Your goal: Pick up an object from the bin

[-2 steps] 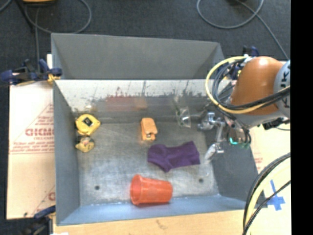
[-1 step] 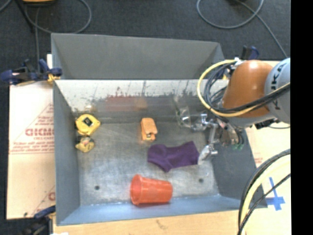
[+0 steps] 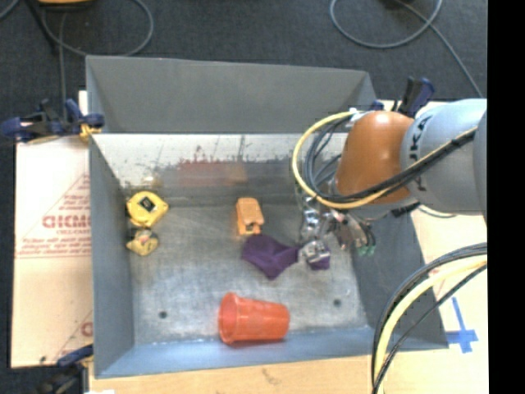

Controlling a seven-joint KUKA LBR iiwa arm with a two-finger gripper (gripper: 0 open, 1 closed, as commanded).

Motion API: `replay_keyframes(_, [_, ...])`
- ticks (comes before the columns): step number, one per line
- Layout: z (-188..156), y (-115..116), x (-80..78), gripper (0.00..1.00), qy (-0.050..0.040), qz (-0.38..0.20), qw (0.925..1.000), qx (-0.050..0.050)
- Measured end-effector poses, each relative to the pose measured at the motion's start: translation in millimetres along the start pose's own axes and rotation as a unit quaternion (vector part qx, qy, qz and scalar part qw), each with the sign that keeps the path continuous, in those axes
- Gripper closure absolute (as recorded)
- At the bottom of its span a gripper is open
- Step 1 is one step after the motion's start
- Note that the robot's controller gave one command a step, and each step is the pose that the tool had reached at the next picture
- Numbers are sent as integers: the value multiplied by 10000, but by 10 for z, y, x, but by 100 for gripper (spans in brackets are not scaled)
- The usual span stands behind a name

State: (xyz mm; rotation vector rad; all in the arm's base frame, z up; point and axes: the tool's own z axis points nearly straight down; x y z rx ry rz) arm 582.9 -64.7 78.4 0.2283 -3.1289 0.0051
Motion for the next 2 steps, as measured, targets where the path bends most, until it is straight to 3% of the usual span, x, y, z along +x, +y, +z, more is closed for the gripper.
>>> replay_keyframes(1, [-1, 1, -3, 100, -5, -2, 10000, 1])
replay_keyframes(2, [-1528, 302, 248, 100, -57, -485, 9988, -4])
